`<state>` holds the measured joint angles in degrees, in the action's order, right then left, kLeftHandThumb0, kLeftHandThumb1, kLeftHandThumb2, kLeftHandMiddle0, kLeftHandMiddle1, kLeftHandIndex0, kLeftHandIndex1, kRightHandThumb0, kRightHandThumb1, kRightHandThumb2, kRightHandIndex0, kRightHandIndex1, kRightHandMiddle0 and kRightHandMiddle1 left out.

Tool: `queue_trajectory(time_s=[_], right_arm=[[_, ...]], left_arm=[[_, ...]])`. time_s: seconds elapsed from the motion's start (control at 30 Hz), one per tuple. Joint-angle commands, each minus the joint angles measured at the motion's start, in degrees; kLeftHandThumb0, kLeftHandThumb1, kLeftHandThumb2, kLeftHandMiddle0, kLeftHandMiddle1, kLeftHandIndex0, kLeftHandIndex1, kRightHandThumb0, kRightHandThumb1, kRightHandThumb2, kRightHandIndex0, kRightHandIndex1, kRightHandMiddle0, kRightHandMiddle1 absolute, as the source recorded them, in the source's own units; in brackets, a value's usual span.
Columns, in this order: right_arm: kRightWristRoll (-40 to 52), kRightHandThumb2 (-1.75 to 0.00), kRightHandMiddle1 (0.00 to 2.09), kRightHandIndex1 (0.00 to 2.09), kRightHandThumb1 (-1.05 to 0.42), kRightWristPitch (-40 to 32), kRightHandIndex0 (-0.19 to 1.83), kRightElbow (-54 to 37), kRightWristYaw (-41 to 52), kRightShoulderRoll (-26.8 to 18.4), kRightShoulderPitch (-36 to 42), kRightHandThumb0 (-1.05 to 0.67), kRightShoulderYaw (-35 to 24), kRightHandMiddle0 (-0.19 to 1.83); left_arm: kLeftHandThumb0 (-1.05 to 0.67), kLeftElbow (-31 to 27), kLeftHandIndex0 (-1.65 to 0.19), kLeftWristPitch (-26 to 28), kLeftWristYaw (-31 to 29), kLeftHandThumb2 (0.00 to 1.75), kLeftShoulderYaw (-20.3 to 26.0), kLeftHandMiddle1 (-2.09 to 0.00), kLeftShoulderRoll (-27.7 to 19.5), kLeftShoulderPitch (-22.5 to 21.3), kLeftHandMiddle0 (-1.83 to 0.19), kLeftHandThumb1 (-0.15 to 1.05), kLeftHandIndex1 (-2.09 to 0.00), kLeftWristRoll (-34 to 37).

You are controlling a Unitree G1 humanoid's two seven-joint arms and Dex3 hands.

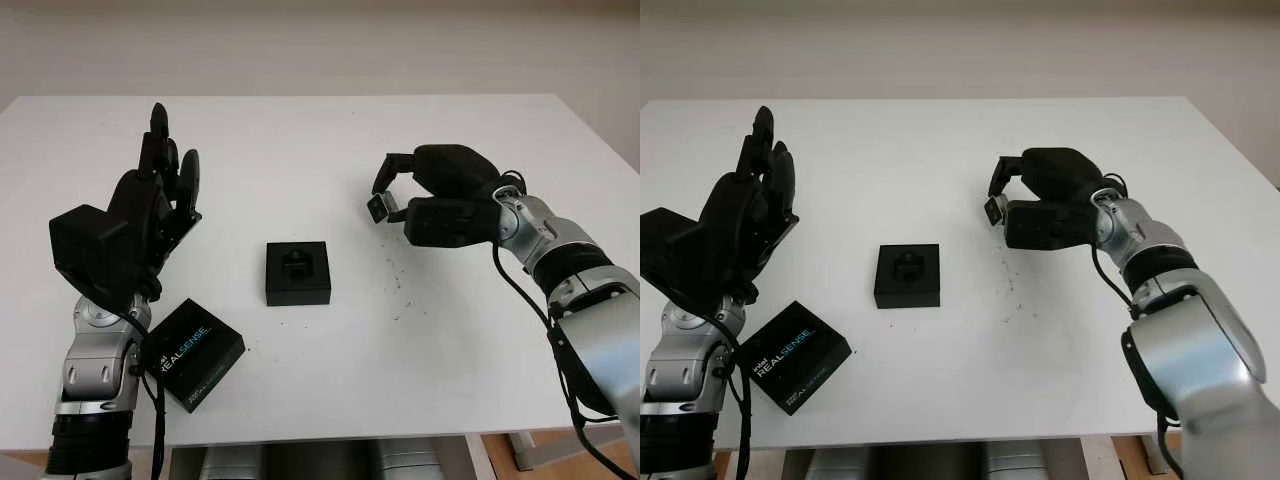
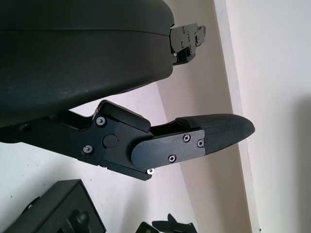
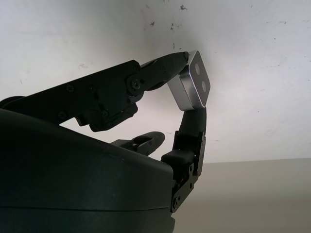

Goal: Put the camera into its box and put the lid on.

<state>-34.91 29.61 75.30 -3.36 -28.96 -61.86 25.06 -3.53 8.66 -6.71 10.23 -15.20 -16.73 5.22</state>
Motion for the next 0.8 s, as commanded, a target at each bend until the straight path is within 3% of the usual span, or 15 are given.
queue_trajectory(time_s=[0.0,0.3,0.77], right_arm=[[1.2,-0.05,1.25,0.04,-0.95,0.4,0.48,-1.3,0.7,-0.8,0.4,-0.27,-1.4,0.40],[5.2,-0.06,1.23,0.04,-0.96,-1.1,0.44,-1.8,4.1,0.2,1.8,-0.24,-5.0,0.39],[25.8,-0.06,1.49,0.01,-1.04,-6.4,0.24,-8.2,17.9,6.1,8.0,-0.36,-20.7,0.22]], left_arm=[[-0.80,-0.5,0.19,0.0,-0.2,0.65,-0.1,0.00,-0.3,-1.0,0.19,1.05,0.00,-0.1],[-0.80,-0.2,0.19,-0.6,-0.4,0.65,0.0,0.00,-0.4,-0.9,0.19,1.05,0.00,-0.1],[-0.81,-0.1,0.19,-0.6,-0.6,0.66,0.1,0.00,-0.7,-0.6,0.19,1.05,0.00,-0.3]])
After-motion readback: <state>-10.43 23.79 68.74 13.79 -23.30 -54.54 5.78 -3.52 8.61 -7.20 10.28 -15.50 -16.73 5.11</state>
